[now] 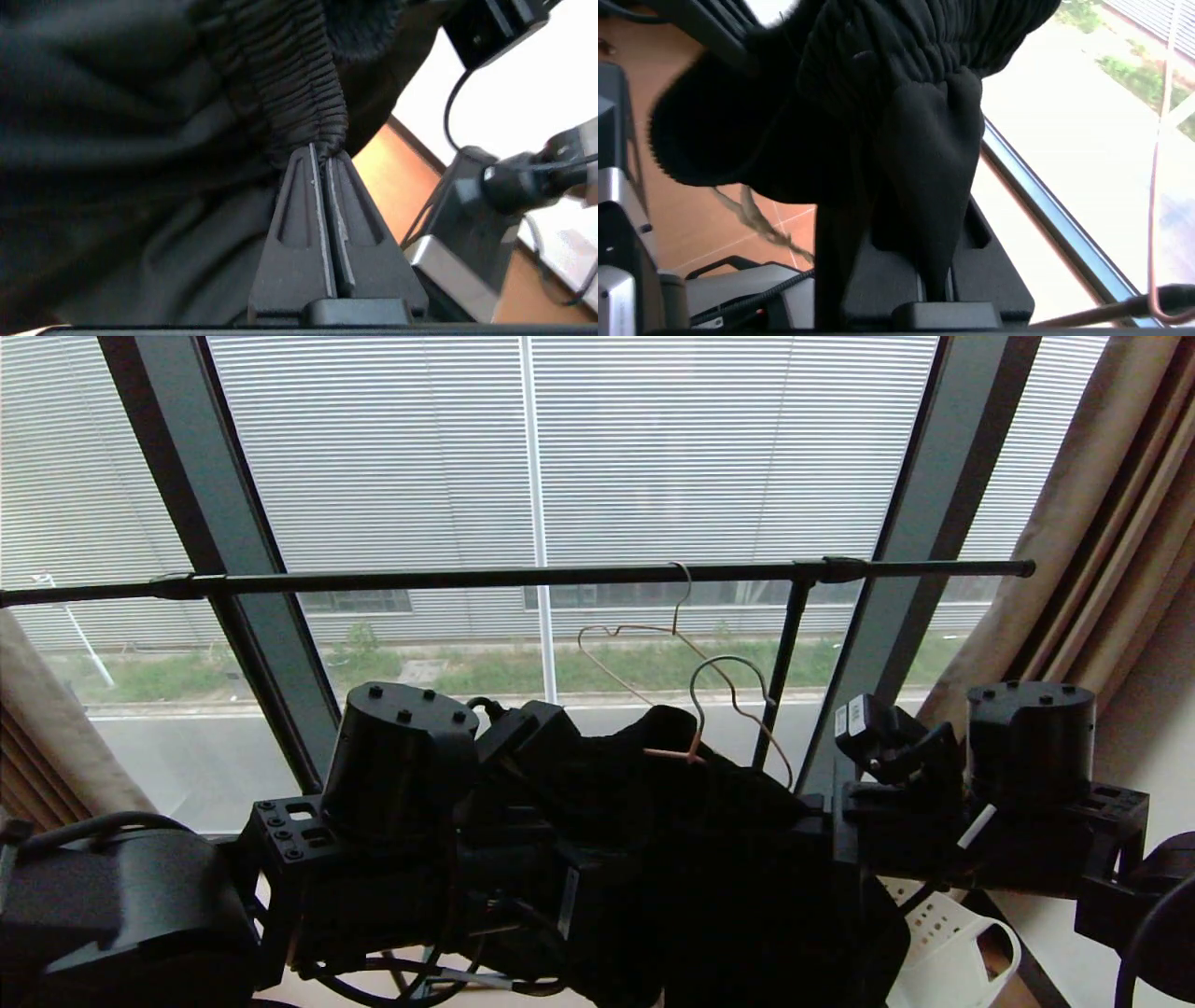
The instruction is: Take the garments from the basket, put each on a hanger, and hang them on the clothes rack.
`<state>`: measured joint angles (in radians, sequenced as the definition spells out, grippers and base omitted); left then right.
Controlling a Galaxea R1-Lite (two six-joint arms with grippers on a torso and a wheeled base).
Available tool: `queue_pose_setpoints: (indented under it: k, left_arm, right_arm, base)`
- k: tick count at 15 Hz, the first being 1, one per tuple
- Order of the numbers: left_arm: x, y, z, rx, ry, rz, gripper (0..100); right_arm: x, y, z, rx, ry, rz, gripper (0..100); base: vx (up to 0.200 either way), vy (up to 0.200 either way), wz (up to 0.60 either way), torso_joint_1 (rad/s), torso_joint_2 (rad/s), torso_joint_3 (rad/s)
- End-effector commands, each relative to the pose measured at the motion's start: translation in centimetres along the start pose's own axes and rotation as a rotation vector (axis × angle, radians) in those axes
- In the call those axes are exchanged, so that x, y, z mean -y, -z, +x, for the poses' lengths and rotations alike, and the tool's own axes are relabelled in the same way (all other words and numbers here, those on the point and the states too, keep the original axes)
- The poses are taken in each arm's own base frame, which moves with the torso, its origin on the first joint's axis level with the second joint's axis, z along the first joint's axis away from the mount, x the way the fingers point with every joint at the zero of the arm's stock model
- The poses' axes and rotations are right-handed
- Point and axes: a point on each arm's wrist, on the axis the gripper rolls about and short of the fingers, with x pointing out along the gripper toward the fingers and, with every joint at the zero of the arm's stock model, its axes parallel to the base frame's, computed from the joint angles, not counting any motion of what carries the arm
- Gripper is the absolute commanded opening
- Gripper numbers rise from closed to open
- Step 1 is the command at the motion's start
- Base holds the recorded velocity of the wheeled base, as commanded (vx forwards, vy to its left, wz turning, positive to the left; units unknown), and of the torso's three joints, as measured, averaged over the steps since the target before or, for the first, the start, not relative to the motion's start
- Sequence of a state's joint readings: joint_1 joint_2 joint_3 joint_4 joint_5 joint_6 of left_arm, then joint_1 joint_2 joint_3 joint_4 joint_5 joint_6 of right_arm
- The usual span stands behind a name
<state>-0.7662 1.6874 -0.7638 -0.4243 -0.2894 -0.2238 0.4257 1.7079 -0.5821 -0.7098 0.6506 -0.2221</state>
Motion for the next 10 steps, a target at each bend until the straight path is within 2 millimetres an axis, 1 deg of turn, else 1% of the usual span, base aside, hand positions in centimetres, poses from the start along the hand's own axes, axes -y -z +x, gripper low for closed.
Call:
queue_pose_setpoints:
  k: [1, 6, 9, 10]
  left_arm:
    - [-0.2, 0.4, 0.3, -0.017, -0.002, 0.012, 0]
    - [-0.5, 0.4, 1.2, 0.006, -0.032, 0.025, 0]
    - [-0.6, 0.5, 1.4, 0.003, -0.048, 0.047, 0]
    - [-0.6, 0.6, 1.4, 0.004, -0.062, 0.053, 100]
  right_arm:
    - [-0.4, 0.0, 0.1, 0.001, -0.017, -0.004, 0]
    - [-1.0, -0.5, -0.6, 0.021, -0.026, -0.021, 0]
    - [-1.4, -0.6, -0.5, 0.025, -0.038, -0.028, 0]
    - [-1.4, -0.6, -0.5, 0.022, -0.037, -0.026, 0]
  base:
    - [0.000, 0.000, 0.00, 0.000, 0.00, 0.000]
    - [0.000, 0.000, 0.00, 0.000, 0.00, 0.000]
    - [0.000, 0.000, 0.00, 0.000, 0.00, 0.000]
    - [0.000, 0.000, 0.00, 0.000, 0.00, 0.000]
